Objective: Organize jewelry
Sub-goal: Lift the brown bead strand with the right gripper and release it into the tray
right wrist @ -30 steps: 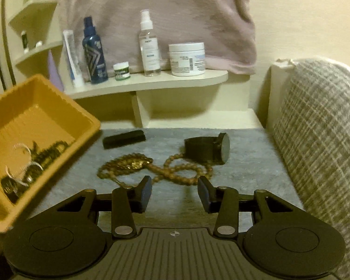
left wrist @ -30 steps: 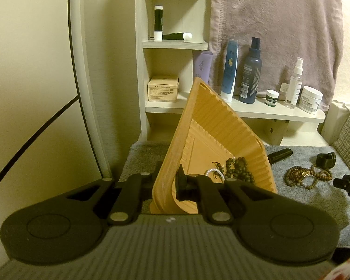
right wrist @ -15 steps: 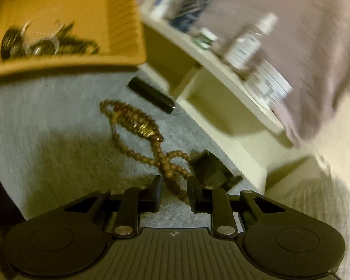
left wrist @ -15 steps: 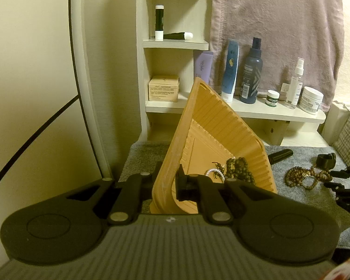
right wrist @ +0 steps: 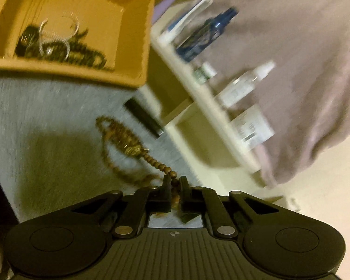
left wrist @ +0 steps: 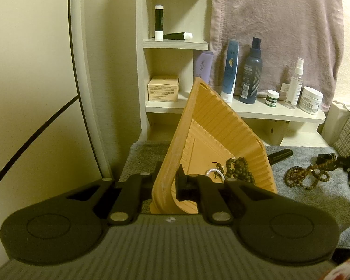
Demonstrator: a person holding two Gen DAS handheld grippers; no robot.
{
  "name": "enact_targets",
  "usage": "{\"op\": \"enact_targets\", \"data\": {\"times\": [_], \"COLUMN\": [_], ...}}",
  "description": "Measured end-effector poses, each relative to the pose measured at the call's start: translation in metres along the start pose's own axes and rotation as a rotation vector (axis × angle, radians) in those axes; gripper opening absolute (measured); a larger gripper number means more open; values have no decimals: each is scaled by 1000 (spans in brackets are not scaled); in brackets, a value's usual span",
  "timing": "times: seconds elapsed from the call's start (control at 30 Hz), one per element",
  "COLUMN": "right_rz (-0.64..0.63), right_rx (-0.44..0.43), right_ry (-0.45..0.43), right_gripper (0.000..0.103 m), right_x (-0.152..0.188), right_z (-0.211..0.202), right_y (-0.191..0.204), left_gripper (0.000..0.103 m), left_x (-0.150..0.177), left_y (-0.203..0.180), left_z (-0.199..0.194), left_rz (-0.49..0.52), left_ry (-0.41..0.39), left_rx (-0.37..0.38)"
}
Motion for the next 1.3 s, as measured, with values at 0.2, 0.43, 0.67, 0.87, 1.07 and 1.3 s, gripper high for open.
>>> {"op": "enact_targets", "data": {"times": [0.2,0.43,0.67,0.87,1.07,1.3], "right_rz": [0,-2,-3,-18,-37,-27], "right_rx": [74,140,191,192,164,83], "right_ry": [-62,-124,-180,-230,-318,-479], "right_gripper": [6,6,6,6,6,6], "right_x": [-21,-41,-58,-74,-108,-169], "right_z": [-29,-57,-81,-94,-103,-116], "right_y": [-28,-55,-80,-87,-81,-78], "left_gripper": [8,8,9,9,9,9], "left_x": [0,-1,-1,-1,-1,-1], "left_y": [-1,-2,-3,-4,-5,-6], "left_z": [0,-1,-2,-3,-3,-4], "left_rz": [-1,1,1,1,2,2], "left_ry": [-1,-3,-5,-5,-6,-6], "left_rx": [2,6,7,7,8,9]}}
Point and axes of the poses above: each gripper's, at about its wrist camera, not at the fingertips, and z roughly the way its jaws point, y to its left, x to its underside, the point moved 9 cm from there along z, roughly the way its jaws point, and after that the axes turned 7 degrees about -z, right-handed, at the moved point
